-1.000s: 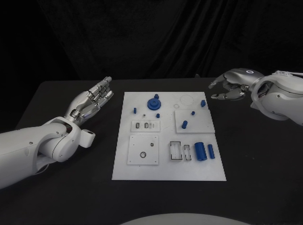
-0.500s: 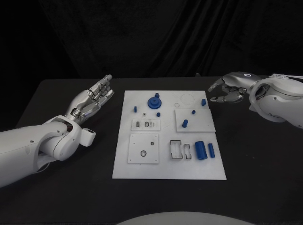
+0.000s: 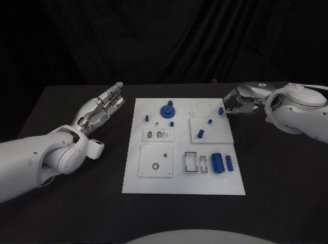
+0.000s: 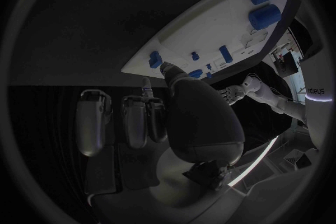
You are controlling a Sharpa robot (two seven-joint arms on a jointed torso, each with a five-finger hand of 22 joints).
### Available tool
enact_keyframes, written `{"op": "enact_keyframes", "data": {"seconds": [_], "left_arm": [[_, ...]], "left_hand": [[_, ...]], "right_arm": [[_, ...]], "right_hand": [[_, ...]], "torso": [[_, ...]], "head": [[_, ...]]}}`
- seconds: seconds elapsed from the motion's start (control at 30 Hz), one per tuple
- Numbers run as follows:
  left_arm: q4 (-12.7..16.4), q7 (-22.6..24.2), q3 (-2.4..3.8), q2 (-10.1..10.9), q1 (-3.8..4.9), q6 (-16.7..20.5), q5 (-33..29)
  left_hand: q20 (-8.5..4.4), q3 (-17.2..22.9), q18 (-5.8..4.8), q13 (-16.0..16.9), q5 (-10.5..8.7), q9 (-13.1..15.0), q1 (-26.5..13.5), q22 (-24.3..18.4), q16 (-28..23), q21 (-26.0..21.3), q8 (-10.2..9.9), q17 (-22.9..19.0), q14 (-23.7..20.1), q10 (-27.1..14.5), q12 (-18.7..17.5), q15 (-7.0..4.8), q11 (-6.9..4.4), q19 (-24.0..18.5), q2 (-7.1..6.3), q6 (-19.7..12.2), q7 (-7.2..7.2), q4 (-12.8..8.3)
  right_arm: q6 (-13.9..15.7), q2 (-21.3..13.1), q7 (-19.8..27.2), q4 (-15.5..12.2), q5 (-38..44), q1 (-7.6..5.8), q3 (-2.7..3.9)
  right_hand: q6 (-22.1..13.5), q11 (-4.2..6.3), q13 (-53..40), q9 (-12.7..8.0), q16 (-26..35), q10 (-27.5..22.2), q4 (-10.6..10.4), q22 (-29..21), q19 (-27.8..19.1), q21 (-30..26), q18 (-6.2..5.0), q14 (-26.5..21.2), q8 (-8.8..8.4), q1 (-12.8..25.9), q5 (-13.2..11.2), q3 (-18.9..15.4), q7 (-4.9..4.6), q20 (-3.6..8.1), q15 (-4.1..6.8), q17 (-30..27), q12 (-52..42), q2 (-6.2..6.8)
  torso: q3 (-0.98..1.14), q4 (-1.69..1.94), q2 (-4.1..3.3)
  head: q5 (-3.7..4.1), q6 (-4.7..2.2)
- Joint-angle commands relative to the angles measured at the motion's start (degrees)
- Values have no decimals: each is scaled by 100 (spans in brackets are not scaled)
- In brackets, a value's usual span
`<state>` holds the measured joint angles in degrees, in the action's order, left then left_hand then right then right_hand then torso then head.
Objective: Assemble the parts on the task board
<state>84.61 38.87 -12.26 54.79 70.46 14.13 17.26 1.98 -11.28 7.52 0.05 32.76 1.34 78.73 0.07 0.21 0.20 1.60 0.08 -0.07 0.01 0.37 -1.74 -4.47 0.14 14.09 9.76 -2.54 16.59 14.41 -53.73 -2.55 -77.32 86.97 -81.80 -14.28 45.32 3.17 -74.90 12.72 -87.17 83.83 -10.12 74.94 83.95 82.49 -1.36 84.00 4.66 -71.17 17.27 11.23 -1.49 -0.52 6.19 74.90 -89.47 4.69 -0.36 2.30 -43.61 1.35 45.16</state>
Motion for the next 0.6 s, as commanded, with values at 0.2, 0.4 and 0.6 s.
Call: {"op": "enact_keyframes", "data": {"seconds": [0.2, 0.4, 0.6], "left_arm": [[-2, 511, 4, -3, -12, -157, 38], [-10, 500, 4, -14, -14, -189, 38], [-17, 486, 4, -14, -15, -210, 38]], "left_hand": [[90, 6, 23, -5, 20, 6, 20, -7, -21, -20, -21, -8, 7, -1, -37, 76, 70, -14, 42, 24, 32, 1], [128, 10, 35, -5, 20, 4, 27, -7, -21, -20, -23, -8, 7, -1, -37, 107, 86, -14, 47, 14, 27, 0], [148, 14, 39, -5, 23, 6, 32, -7, -21, -20, -21, -8, 7, -1, -37, 125, 94, -14, 50, 26, 20, -1]], "right_arm": [[-42, 101, -104, 123, 0, 44, 4], [-28, 175, -89, 189, 0, 72, 4], [-49, 232, -80, 220, 0, 92, 5]], "right_hand": [[42, -5, -1423, -16, 29, 538, -30, 1250, 208, -30, -54, 484, -30, -29, 30, -3, 8, 32, 21, 1083, 37, 73], [58, -4, -1429, -20, 25, 544, -29, 1248, 206, -35, -55, 486, -27, -49, 30, -2, 6, 32, 22, 1089, 31, 85], [69, -5, -1432, -22, 26, 547, -32, 1248, 205, -39, -56, 486, -24, -56, 28, -6, 6, 32, 23, 1088, 27, 99]], "torso": [[2, 10, 0], [-3, 9, 4], [-8, 4, 8]], "head": [[15, 4], [13, -6], [6, 2]]}}
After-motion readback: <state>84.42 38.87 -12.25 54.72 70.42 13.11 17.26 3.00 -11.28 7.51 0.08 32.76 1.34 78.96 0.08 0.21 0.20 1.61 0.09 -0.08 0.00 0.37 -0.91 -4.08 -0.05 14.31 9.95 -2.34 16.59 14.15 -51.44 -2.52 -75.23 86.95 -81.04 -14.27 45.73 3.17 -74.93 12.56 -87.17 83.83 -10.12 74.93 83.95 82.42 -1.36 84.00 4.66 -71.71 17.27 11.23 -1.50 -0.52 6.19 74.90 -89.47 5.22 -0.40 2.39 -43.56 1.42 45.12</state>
